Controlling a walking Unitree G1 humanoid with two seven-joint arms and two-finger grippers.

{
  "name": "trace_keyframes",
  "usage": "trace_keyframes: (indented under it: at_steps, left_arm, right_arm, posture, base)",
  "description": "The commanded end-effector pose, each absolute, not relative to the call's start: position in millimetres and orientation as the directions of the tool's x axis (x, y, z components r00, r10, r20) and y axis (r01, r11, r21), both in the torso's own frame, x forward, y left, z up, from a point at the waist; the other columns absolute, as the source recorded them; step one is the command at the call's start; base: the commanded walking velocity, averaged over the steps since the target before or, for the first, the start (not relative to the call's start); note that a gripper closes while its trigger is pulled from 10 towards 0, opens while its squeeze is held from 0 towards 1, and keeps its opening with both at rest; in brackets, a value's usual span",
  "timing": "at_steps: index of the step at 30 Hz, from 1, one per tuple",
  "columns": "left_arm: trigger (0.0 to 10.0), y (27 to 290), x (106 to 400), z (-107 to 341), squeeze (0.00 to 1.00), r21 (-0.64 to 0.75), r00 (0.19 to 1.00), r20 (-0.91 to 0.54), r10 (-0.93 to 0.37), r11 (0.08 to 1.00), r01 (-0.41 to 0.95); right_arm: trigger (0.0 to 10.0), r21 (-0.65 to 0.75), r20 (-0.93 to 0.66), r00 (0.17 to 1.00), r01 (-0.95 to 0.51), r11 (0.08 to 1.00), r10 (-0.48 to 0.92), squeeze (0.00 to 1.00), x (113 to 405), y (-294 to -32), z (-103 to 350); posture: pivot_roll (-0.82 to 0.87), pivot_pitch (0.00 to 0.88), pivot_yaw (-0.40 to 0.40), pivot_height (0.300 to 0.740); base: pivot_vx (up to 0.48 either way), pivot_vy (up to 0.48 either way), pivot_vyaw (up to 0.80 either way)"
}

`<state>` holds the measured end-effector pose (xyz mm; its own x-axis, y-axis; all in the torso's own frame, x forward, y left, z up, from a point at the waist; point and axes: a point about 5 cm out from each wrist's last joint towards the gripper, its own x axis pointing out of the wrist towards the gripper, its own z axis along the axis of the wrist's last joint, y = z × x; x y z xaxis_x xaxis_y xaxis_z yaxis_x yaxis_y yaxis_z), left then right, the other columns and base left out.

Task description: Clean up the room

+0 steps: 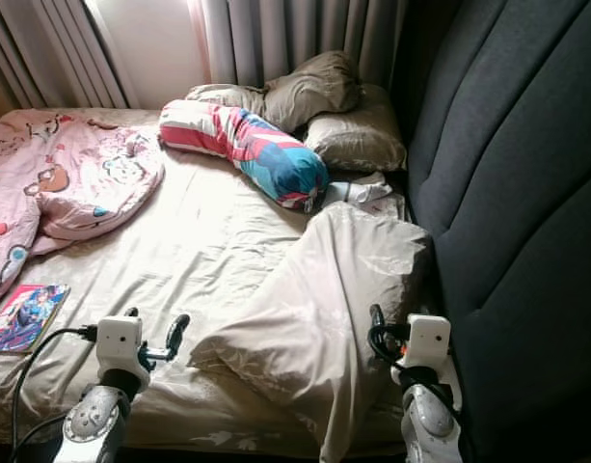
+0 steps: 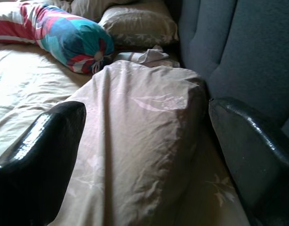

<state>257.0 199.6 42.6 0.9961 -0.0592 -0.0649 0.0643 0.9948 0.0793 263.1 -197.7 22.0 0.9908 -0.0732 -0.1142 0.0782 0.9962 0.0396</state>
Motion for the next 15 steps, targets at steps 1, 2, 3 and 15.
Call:
trace_keyframes:
  at_steps: [1,2,3,15]
  left_arm:
    - [10.0,197.0,259.2,44.3,0.00,0.077,0.995,-0.066,-0.073,0.994,0.078]
    - [10.0,196.9,259.2,44.2,0.00,0.078,0.995,-0.066,-0.073,0.994,0.078]
    - [10.0,196.6,259.4,44.4,0.00,0.078,0.995,-0.066,-0.075,0.994,0.080]
    - [10.0,192.5,261.1,46.5,0.00,0.084,0.994,-0.058,-0.096,0.991,0.100]
  right_arm:
    - [10.0,0.030,-0.111,0.990,0.091,0.995,-0.087,0.00,263.7,-199.5,23.0]
    - [10.0,0.027,-0.113,0.990,0.093,0.995,-0.089,0.00,263.7,-199.8,22.9]
    - [10.0,0.027,-0.114,0.989,0.093,0.995,-0.089,0.00,263.8,-200.0,22.7]
    - [10.0,0.021,-0.160,0.984,0.089,0.996,-0.084,0.00,266.5,-197.8,18.8]
  posture:
    - [-0.05,0.006,-0.009,0.740]
    - [-0.05,0.006,-0.009,0.740]
    - [-0.05,0.006,-0.010,0.740]
    - [-0.05,0.000,-0.004,0.710]
  base:
    - [0.000,0.000,0.00]
    - [0.000,0.000,0.00]
    - [0.000,0.000,0.00]
    - [0.000,0.000,0.00]
